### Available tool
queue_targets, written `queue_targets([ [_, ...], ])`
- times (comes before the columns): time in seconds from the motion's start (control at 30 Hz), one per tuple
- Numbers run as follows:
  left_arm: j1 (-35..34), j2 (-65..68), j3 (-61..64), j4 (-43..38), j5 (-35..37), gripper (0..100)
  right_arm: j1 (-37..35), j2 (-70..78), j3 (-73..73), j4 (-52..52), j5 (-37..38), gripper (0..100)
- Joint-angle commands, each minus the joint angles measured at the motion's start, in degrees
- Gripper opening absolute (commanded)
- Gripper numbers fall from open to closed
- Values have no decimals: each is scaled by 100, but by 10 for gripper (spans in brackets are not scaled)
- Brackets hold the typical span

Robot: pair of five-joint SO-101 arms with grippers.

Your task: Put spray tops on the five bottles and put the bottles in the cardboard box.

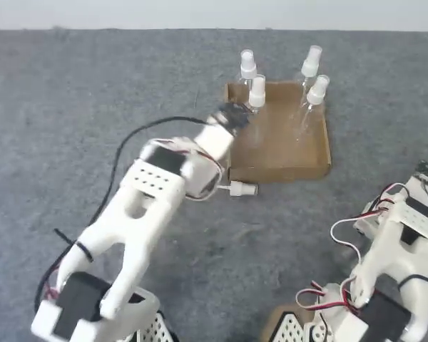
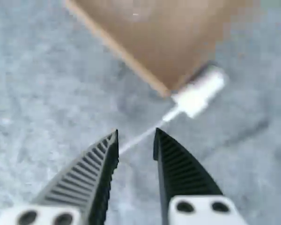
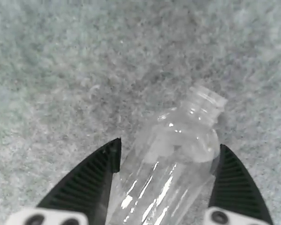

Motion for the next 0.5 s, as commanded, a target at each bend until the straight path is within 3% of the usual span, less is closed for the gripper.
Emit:
queue_targets([
  [0.0,-343,360,-84,-492,132,116,31,-40,-44,-110,88,263],
  [0.2,-281,1398,-127,-1160,316,116,31,-40,-44,-110,88,263],
  [0.47,53,1855,-189,-563,35,113,31,-40,-44,-119,88,263],
])
